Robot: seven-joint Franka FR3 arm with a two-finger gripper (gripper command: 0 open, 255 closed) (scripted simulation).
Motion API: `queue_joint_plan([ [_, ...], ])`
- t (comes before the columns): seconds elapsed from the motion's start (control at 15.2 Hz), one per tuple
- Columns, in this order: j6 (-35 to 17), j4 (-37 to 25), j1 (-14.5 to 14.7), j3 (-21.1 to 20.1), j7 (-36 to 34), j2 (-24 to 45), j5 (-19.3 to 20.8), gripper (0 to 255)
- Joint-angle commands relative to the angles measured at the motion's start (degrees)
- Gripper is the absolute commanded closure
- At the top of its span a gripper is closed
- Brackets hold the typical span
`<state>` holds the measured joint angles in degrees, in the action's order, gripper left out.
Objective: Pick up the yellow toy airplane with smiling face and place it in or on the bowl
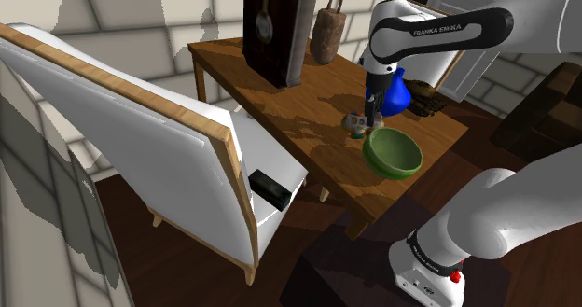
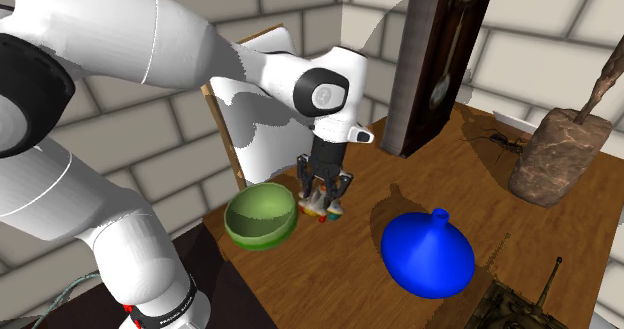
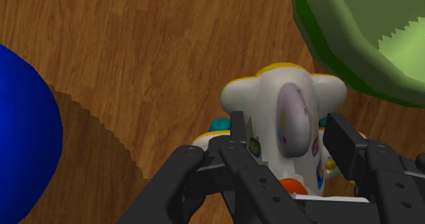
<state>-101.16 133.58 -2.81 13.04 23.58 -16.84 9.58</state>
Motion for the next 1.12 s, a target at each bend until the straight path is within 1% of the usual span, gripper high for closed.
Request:
queue_joint_plan([
  [0.0,1.5,-1.0,0.0,-0.1,0.1,-0.6,0.0,255],
  [1.06,14.0,-11.6,0.2,-1.0,0.9,-2.5,-0.3,255],
])
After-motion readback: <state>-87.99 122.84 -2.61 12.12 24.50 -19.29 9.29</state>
